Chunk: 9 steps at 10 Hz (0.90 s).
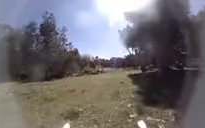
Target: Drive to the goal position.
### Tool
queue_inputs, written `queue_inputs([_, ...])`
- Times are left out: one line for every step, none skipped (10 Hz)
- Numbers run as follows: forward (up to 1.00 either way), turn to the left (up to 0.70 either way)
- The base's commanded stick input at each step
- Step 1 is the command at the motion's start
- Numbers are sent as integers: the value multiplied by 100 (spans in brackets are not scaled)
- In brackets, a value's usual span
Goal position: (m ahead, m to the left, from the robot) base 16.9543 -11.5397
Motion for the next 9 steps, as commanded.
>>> queue_inputs([70,0])
queue_inputs([70,0])
queue_inputs([70,0])
queue_inputs([70,0])
queue_inputs([70,0])
queue_inputs([70,0])
queue_inputs([70,0])
queue_inputs([70,0])
queue_inputs([70,0])
